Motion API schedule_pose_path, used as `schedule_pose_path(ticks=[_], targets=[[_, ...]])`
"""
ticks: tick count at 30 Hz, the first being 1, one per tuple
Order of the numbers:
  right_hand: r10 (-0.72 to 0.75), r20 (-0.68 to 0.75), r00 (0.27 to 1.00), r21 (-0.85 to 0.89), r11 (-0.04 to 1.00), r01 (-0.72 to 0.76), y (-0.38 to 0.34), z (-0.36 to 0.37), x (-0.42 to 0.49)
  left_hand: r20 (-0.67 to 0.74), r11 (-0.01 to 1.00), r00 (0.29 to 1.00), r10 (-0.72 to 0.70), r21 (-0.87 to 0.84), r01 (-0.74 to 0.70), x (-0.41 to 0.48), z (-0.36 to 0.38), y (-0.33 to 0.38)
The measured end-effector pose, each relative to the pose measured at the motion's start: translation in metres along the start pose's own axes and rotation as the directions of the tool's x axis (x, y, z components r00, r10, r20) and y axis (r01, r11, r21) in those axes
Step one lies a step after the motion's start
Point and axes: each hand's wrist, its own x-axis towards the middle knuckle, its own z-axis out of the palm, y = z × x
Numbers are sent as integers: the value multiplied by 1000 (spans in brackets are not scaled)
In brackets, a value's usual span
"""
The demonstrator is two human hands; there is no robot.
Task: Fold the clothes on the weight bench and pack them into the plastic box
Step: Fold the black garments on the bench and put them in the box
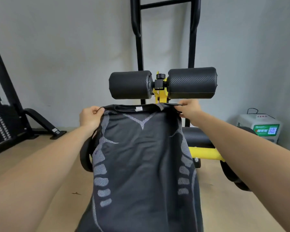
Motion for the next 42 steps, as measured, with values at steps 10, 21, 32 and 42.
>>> schedule_pose_path(ticks=[10,21,32,42], targets=[[-89,246,965,-394,900,184,48,-28,-53,208,990,975,71,101,-94,-90,-25,-14],[4,500,866,-698,594,400,59,-55,-113,515,921,857,20,325,-217,-152,-58,-31],[-132,373,918,-449,841,303,49,-69,-208,641,776,706,300,266,-572,-248,-49,21],[22,393,919,-524,827,204,48,-67,-319,767,650,512,387,167,-741,-330,-33,39]])
